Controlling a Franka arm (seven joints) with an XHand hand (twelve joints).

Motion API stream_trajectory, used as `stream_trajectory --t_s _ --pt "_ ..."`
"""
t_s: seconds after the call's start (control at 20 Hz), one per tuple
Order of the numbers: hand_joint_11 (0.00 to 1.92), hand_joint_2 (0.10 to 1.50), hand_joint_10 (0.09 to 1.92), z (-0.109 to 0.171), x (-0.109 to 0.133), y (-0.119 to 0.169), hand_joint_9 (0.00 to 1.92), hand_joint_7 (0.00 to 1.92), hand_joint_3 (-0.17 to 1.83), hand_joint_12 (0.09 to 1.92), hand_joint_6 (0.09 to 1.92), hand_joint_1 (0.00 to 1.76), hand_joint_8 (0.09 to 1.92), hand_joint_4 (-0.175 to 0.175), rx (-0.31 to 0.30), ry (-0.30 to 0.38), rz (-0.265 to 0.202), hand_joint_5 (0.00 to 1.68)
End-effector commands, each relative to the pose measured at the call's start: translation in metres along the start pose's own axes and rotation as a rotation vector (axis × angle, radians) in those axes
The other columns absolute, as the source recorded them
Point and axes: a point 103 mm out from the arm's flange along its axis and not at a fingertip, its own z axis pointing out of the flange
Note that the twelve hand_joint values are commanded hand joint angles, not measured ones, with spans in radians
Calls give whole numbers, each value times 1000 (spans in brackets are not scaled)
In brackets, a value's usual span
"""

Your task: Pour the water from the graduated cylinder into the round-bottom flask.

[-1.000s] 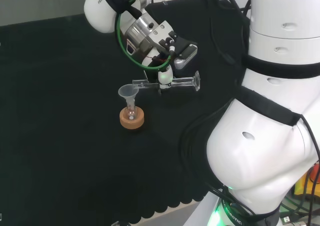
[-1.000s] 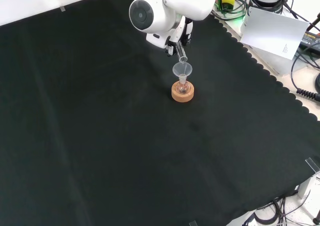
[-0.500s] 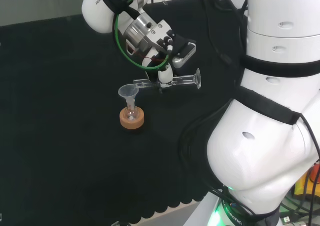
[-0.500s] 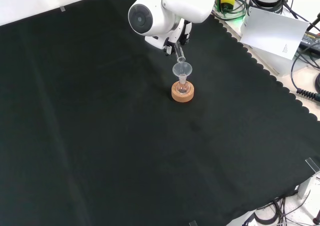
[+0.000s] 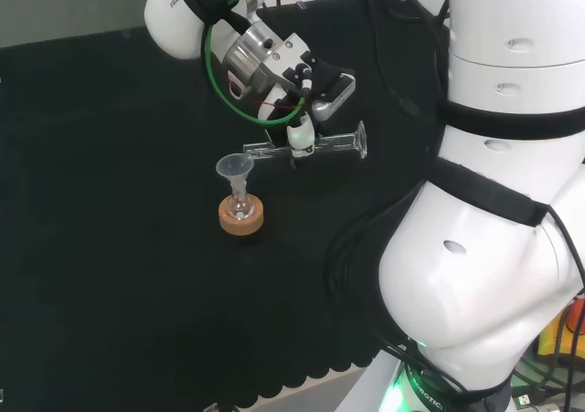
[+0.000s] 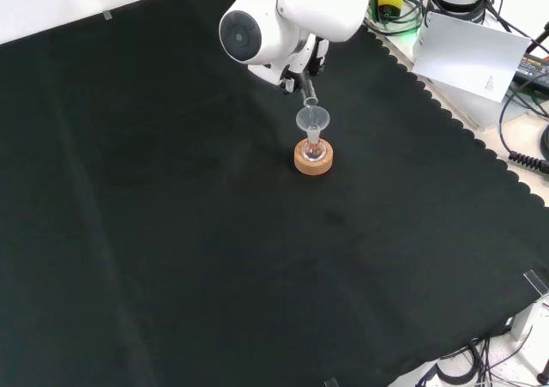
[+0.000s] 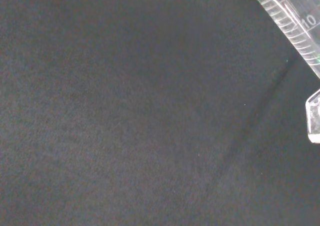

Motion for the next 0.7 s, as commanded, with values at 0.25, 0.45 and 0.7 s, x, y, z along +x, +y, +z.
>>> stream_trajectory --t_s 0.25,0.45,0.7 --pt "1355 1141 87 -1 3 0 1460 1223 -6 686 1064 1135 373 -146 28 -4 6 950" --pt "1356 1141 87 -1 3 0 1459 1222 -5 685 1065 1135 371 -145 30 -6 8 949" --pt "1356 1141 87 -1 2 0 1459 1221 -5 684 1066 1134 370 -145 39 -3 7 949"
